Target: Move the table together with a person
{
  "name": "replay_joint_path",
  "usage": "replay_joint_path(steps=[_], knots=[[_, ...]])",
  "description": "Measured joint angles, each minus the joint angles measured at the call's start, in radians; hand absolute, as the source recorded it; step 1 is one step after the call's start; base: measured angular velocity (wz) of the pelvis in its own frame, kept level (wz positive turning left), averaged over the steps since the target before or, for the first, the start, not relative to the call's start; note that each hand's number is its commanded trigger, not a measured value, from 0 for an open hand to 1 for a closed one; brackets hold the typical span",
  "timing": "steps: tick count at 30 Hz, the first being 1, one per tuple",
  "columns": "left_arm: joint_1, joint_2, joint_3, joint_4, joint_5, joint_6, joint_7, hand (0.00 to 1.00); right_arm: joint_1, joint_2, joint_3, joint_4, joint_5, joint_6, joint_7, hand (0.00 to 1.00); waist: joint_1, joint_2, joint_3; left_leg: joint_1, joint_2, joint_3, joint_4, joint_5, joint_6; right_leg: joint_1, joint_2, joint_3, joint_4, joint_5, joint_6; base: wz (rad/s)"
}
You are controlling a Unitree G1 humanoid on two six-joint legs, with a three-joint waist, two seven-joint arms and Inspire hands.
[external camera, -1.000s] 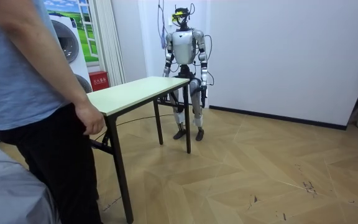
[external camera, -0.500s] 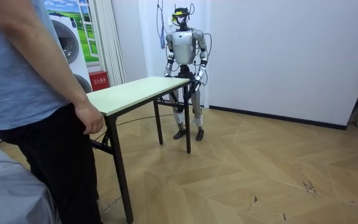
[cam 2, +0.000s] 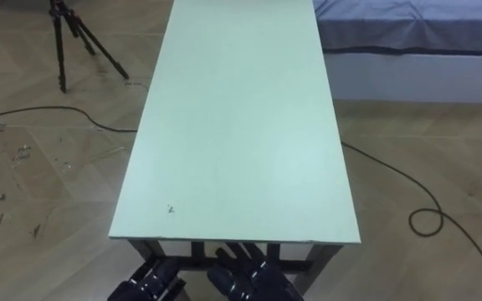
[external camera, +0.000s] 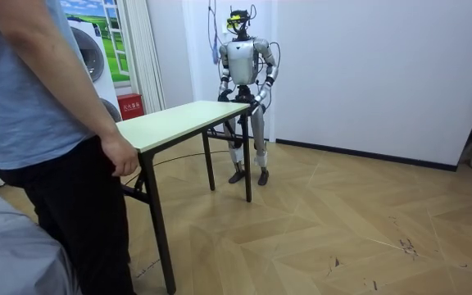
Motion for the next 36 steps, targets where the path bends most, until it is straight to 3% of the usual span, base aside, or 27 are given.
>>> replay_joint_path(steps=[5, 9, 16, 23, 33, 34, 36], knots=[[-0.061, 0.003, -0.048, -0.066, 0.0, -0.016, -0.01, 0.0, -0.005, -0.006, 0.013, -0.002, 0.018, 0.004, 0.0, 0.0, -0.028, -0.005, 0.0013, 0.0, 0.0, 0.002, 0.0, 0.0, 0.0, -0.003, 0.0, 0.007, 0.006, -0.002, -0.001, -0.04], [-0.064, 0.017, -0.069, -0.07, 0.003, -0.016, -0.01, 0.0, -0.008, -0.017, 0.013, -0.003, 0.024, 0.004, -0.006, 0.0, -0.043, -0.006, 0.0002, 0.002, 0.0, 0.004, 0.001, 0.0, 0.0, -0.008, 0.001, 0.012, 0.012, -0.002, -0.002, -0.05], [-0.076, 0.053, -0.101, -0.072, 0.002, -0.008, -0.01, 0.0, -0.018, -0.051, 0.044, -0.019, 0.06, 0.004, -0.025, 0.0, -0.048, 0.011, -0.0001, 0.01, 0.001, 0.003, 0.001, 0.0, 0.0, -0.004, 0.005, 0.017, 0.013, -0.001, -0.004, -0.03], [-0.09, 0.066, -0.118, -0.073, -0.019, -0.008, -0.01, 0.0, -0.05, -0.079, 0.066, -0.023, 0.063, 0.004, -0.056, 0.0, -0.061, 0.008, 0.0025, 0.007, 0.001, 0.004, 0.001, 0.0, 0.0, -0.005, 0.004, 0.016, 0.015, -0.001, -0.004, 0.0], [-0.104, 0.06, -0.105, -0.073, -0.039, -0.01, 0.021, 0.0, -0.064, -0.078, 0.071, -0.022, 0.131, 0.001, -0.094, 0.0, -0.061, 0.007, 0.0032, 0.015, 0.003, 0.007, 0.0, 0.0, 0.0, -0.006, 0.006, 0.024, 0.022, 0.001, -0.007, -0.03], [-0.111, 0.055, -0.093, -0.073, -0.038, -0.01, 0.035, 0.0, -0.067, -0.078, 0.073, -0.022, 0.147, 0.001, -0.101, 0.0, -0.047, 0.004, 0.0087, 0.024, 0.004, 0.018, -0.001, 0.0, 0.0, -0.007, 0.006, 0.03, 0.032, 0.001, -0.008, -0.19], [-0.114, 0.054, -0.083, -0.073, -0.042, -0.009, 0.047, 0.0, -0.07, -0.078, 0.074, -0.022, 0.186, 0.002, -0.108, 0.0, -0.041, 0.002, 0.0099, 0.024, 0.005, 0.025, 0.0, 0.0, 0.0, -0.007, 0.006, 0.031, 0.032, 0.001, -0.009, -0.07]])
